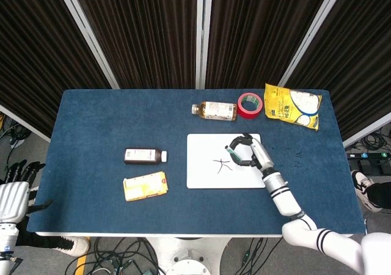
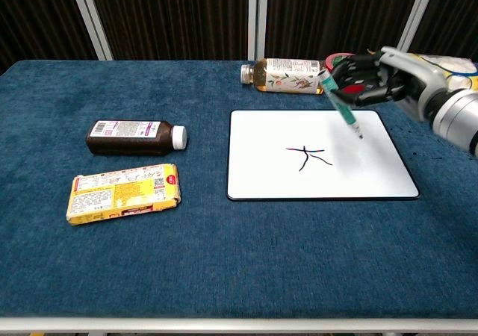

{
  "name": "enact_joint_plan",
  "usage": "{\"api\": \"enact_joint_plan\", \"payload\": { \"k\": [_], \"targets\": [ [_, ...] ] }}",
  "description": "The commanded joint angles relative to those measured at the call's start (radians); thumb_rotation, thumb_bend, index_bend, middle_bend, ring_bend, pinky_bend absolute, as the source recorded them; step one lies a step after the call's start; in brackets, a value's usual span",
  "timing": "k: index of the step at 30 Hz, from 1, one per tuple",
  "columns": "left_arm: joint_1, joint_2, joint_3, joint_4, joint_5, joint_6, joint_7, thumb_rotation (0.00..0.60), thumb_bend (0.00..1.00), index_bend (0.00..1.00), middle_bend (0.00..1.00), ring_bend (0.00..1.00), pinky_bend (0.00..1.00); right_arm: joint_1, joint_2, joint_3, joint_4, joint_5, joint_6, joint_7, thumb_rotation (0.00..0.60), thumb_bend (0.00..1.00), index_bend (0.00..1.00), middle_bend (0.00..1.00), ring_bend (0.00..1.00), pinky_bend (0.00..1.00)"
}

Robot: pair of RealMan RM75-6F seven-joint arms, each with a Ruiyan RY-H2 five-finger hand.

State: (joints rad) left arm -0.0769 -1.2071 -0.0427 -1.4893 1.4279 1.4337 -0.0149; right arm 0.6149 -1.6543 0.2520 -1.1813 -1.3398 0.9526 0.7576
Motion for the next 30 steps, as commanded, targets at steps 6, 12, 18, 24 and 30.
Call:
{"api": "enact_joint_plan", "payload": {
  "k": [6,12,18,24,30],
  "targets": [
    [0.001,0.006,0.005,-0.012,0.022,0.014,0.003,0.600,0.07,0.18,0.13,0.02,0.02,-0.020,0.206,-0.067,-0.036,-0.068,0.033,-0.412,0.600,0.60,0.55,0.56,0.28,0.05],
    [0.007,0.020,0.016,-0.047,0.046,0.032,0.019,0.600,0.07,0.18,0.13,0.02,0.02,-0.022,0.301,-0.170,-0.030,-0.129,0.000,-0.795,0.600,0.59,0.55,0.54,0.26,0.01],
    [0.016,0.029,0.026,-0.071,0.056,0.042,0.031,0.600,0.07,0.18,0.13,0.02,0.02,-0.041,0.274,-0.208,0.010,-0.110,-0.004,-1.019,0.600,0.56,0.55,0.52,0.24,0.00],
    [0.018,0.027,0.027,-0.072,0.050,0.039,0.033,0.600,0.07,0.18,0.13,0.02,0.02,-0.046,0.193,-0.221,0.114,-0.104,-0.007,-1.050,0.600,0.56,0.55,0.50,0.20,0.00],
    [0.011,0.024,0.022,-0.072,0.042,0.026,0.037,0.600,0.07,0.18,0.13,0.02,0.02,-0.041,0.117,-0.236,0.222,-0.121,-0.020,-0.988,0.600,0.56,0.49,0.45,0.15,0.00]
  ]
}}
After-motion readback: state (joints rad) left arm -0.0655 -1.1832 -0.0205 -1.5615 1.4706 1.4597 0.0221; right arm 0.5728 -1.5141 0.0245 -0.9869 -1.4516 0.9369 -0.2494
